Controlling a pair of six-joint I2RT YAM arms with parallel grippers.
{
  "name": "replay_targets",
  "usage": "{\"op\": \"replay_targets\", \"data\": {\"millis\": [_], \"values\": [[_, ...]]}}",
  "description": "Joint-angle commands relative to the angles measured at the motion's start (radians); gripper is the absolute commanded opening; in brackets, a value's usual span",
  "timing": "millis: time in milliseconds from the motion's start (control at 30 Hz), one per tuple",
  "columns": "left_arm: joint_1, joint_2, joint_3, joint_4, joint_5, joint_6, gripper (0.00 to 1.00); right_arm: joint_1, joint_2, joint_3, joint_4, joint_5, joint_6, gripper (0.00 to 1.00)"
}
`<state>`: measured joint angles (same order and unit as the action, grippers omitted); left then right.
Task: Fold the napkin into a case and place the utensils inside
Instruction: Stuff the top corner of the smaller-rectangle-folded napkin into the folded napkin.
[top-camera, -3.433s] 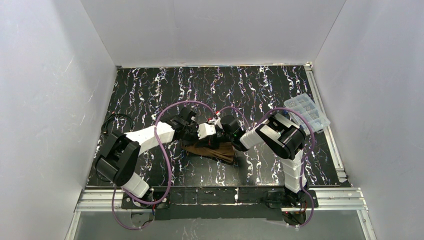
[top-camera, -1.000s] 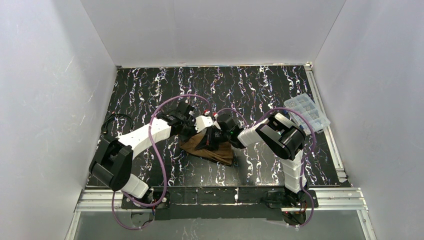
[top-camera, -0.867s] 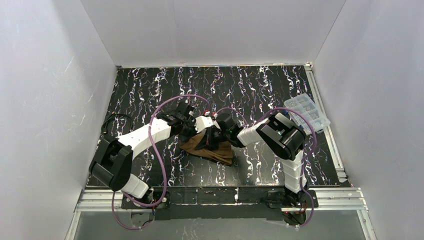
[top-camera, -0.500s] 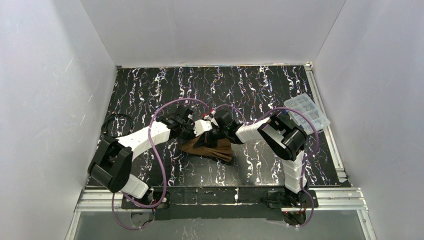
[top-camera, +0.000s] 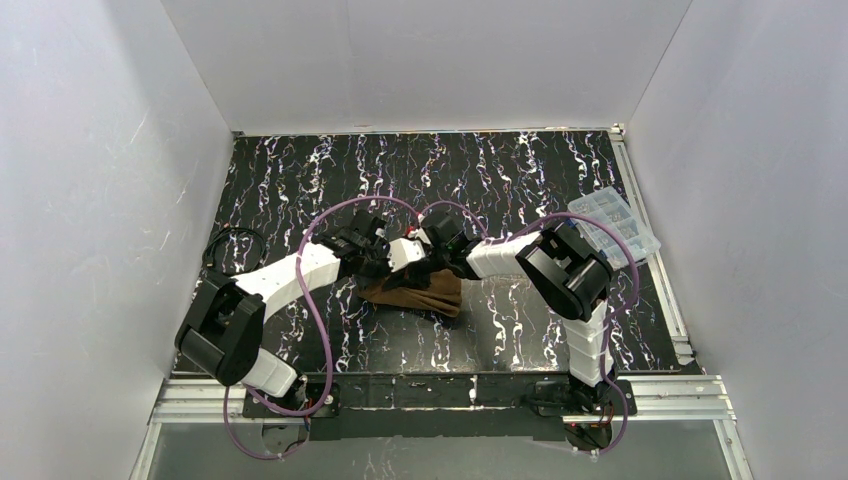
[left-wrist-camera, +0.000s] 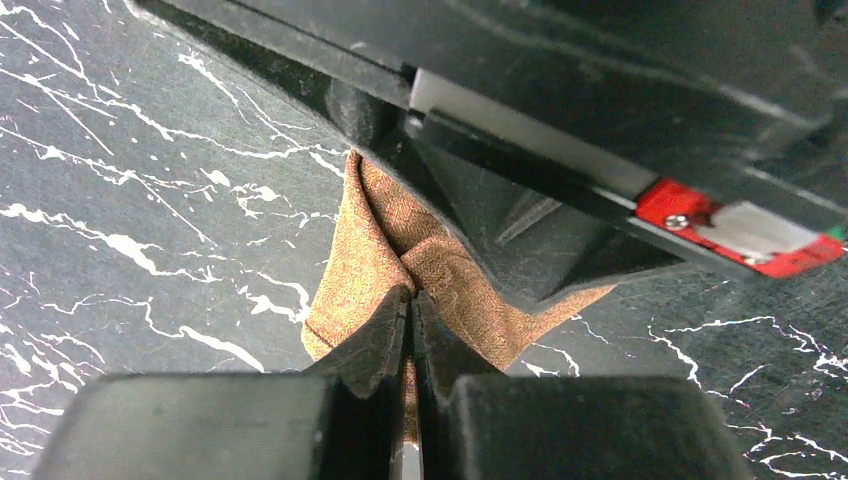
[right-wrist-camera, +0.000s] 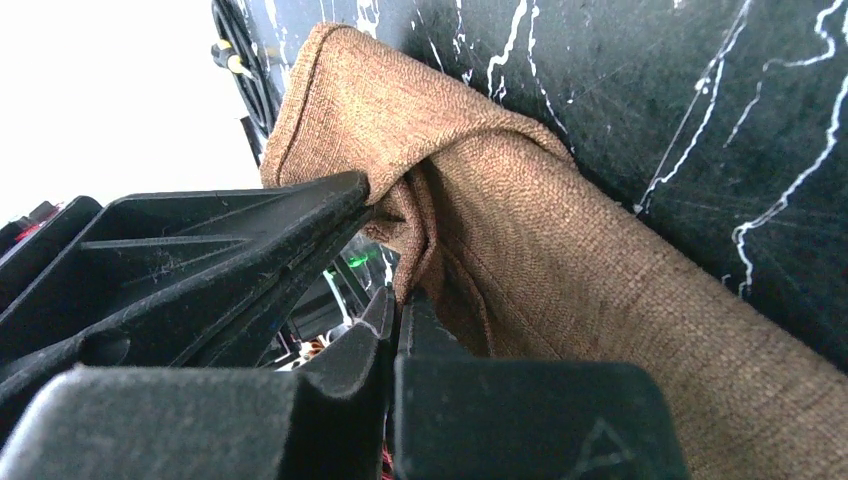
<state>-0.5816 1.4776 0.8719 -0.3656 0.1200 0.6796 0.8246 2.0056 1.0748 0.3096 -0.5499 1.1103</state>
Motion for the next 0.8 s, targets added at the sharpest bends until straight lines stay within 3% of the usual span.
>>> {"op": "replay_targets", "data": {"millis": [0, 167, 467, 767], "values": [[0.0, -0.044, -0.017, -0.012, 0.039, 0.007, 0.0, -0.007, 0.023, 0.065, -0.035, 0.012, -0.062, 0.01], [0.0, -0.045, -0.027, -0.01, 0.036, 0.013, 0.0, -0.011, 0.048, 0.097, -0.121, 0.051, -0.154, 0.01], [0.018, -0.035, 0.043, -0.038, 0.047, -0.021, 0.0, -0.013, 0.108, -0.015, -0.074, 0.067, -0.161, 0.01], [0.074, -0.035, 0.067, -0.067, 0.126, -0.045, 0.0, -0.012, 0.12, -0.016, -0.093, 0.061, -0.17, 0.01]]}}
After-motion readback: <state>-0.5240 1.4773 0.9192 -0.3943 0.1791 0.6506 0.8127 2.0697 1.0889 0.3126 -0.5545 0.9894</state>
